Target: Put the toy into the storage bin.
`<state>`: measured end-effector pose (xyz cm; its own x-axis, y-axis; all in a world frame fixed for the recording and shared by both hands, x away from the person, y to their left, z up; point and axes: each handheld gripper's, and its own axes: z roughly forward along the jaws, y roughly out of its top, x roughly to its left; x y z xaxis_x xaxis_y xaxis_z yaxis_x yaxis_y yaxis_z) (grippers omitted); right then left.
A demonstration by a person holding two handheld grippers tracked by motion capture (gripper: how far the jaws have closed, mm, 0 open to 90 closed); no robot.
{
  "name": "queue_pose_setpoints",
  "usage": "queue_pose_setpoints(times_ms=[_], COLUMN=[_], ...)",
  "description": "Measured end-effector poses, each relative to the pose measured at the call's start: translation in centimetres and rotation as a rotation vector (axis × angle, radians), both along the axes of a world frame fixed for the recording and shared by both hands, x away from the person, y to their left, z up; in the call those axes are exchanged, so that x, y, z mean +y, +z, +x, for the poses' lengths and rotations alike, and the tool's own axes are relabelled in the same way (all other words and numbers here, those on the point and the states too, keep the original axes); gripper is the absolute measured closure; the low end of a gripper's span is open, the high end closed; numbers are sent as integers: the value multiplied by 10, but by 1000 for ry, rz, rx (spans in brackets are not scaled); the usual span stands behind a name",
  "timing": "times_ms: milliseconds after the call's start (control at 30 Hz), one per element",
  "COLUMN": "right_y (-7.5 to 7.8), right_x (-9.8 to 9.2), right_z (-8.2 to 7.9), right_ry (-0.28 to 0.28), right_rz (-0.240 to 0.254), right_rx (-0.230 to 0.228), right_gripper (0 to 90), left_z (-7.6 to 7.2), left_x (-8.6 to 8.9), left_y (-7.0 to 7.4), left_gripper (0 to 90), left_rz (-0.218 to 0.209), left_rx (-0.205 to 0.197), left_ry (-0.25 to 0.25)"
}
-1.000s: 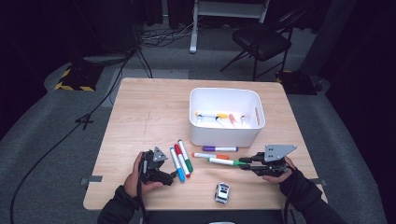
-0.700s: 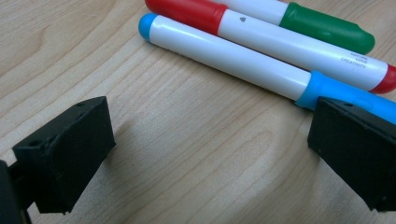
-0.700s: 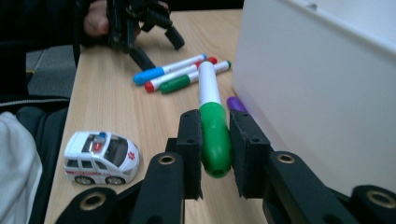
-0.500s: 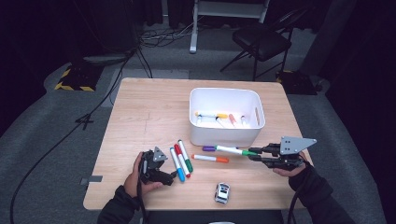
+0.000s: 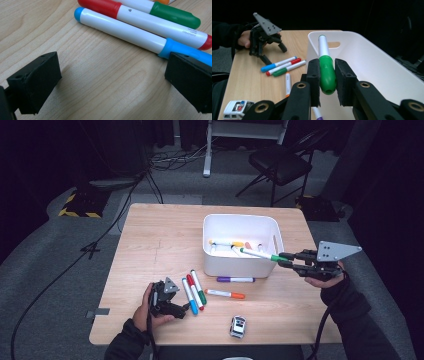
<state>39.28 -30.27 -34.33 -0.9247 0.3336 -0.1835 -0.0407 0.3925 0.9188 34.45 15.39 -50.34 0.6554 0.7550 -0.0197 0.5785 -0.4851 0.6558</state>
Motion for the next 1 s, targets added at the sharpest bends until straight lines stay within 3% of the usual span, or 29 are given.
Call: queue_pose_setpoints(times_ms=[200, 400, 733, 1000], right_y=[22, 30, 27, 17], right_x=[-1, 1, 12, 29], right_z=[16, 33, 56, 72], right_ry=[-40, -73, -109, -105], right_rz=[-12, -7, -41, -117], right_rx=[-28, -23, 14, 53], right_gripper=[754, 754, 754, 754], left_z=[0, 0, 0, 0], left_x=[0, 0, 0, 0], left_y=[0, 0, 0, 0], left_gripper=[6, 6, 6, 6], left_rz=[0, 0, 2, 0], left_rx=[0, 0, 0, 0], left_ry=[0, 0, -1, 0])
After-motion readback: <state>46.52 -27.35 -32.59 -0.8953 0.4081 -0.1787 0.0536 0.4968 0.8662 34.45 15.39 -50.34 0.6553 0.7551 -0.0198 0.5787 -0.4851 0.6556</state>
